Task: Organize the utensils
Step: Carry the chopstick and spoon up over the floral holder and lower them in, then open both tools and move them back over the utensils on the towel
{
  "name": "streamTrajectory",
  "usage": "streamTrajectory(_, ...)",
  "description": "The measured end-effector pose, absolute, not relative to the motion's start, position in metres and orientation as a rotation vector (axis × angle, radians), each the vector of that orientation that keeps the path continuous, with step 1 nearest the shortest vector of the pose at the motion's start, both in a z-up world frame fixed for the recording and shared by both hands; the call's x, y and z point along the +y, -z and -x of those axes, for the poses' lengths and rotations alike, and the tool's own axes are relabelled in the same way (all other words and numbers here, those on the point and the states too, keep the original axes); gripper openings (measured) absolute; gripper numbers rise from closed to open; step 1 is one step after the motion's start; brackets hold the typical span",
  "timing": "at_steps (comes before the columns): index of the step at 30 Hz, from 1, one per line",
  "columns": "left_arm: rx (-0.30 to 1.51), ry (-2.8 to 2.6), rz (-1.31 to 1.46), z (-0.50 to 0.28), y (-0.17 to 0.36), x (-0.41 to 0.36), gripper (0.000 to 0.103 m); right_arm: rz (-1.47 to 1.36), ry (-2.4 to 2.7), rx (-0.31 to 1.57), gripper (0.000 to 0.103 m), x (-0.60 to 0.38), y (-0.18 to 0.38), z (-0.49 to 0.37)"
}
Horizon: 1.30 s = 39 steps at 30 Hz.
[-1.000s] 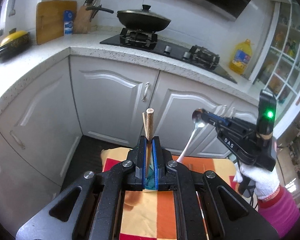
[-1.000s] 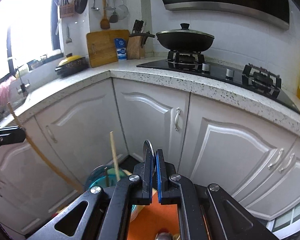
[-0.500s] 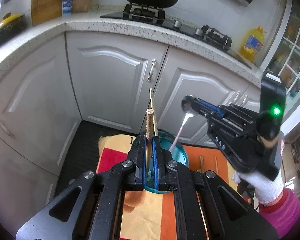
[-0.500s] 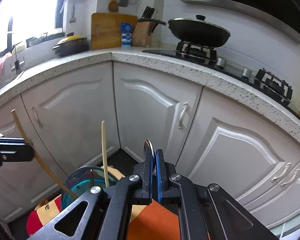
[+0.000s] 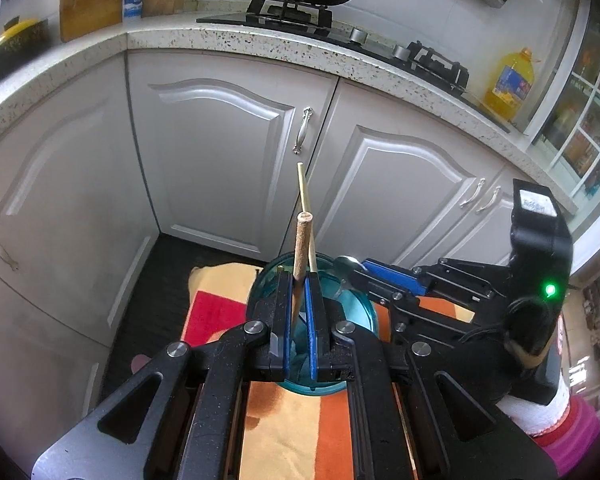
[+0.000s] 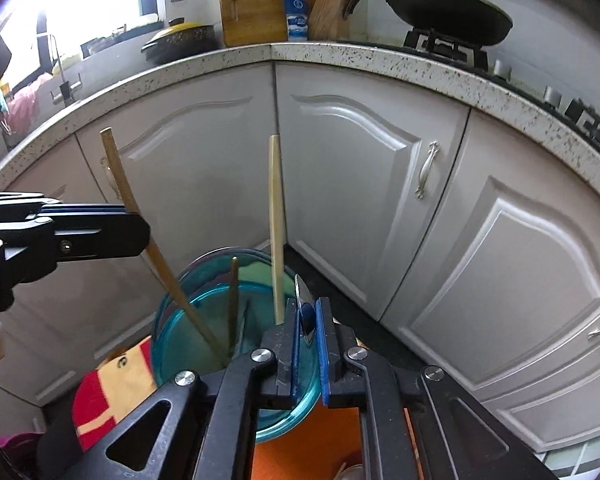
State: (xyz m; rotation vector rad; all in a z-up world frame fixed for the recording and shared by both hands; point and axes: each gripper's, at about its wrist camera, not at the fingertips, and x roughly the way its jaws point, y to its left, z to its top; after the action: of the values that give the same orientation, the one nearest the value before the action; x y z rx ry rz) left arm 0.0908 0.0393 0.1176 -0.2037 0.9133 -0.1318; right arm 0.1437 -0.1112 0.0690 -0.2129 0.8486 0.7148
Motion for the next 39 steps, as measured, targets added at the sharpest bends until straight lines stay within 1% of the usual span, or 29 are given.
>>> streamTrajectory(2, 0.913, 0.131, 0.21, -0.09, -0.118, 0.04, 0.005, 0.17, -0.728, 0.857, 0.013, -0.117, -0.071, -0.144)
streamTrajectory(4, 0.913, 0.133, 0.22, -0.089, -0.119, 0.041, 0.008, 0.142, -0.726, 0.851, 0.03, -0.122, -0.075, -0.142)
streamTrajectory(6, 0.908, 0.137, 0.226, -0.087, -0.12, 0.042, 0.02, 0.125, -0.728, 0.855, 0.03, -0.126, -0.077, -0.14)
streamTrajectory(7, 0.904, 0.14, 0.228, -0.086, -0.121, 0.042, 0.023, 0.126, -0.725, 0.857, 0.03, -0.127, -0.078, -0.139)
streamTrajectory(9, 0.9, 0.141, 0.231, -0.084, -0.123, 0.043, 0.032, 0.129, -0.718, 0.856, 0.03, -0.129, -0.08, -0.136)
streamTrajectory(13, 0.894, 0.131, 0.225, -0.079, -0.127, 0.043, 0.04, 0.123, -0.71, 0.862, 0.031, -0.134, -0.081, -0.129)
streamTrajectory(17, 0.879, 0.113, 0.219, -0.071, -0.133, 0.044, 0.042, 0.114, -0.708, 0.863, 0.031, -0.14, -0.082, -0.12)
streamTrajectory(21, 0.839, 0.085, 0.202, -0.061, -0.143, 0.045, 0.043, 0.125, -0.703, 0.862, 0.036, -0.142, -0.083, -0.107)
streamTrajectory(32, 0.758, 0.062, 0.14, -0.031, -0.17, 0.034, 0.044, 0.103, -0.688, 0.842, 0.037, -0.154, -0.096, -0.076)
streamTrajectory(39, 0.721, 0.08, 0.089, -0.006, -0.176, 0.009, 0.044, 0.102, -0.645, 0.822, 0.038, -0.173, -0.106, -0.05)
